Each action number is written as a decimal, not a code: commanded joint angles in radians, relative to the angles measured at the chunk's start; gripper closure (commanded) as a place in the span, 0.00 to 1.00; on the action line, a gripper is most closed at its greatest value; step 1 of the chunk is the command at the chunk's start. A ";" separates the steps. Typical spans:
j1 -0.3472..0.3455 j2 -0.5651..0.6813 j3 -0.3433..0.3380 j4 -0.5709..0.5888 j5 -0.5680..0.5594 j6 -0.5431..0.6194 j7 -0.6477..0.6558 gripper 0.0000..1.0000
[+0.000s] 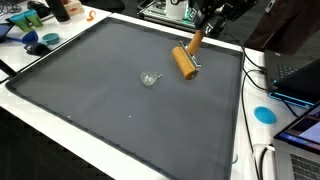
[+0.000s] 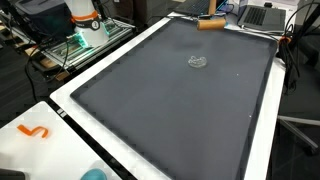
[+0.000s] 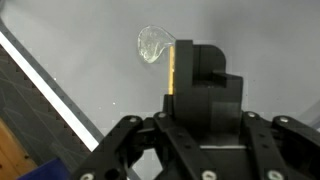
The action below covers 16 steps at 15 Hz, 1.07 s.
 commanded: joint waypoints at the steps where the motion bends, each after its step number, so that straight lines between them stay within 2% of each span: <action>1: 0.029 0.044 -0.015 0.071 -0.041 -0.048 -0.008 0.76; 16: 0.045 0.116 -0.041 0.174 -0.034 -0.063 -0.010 0.76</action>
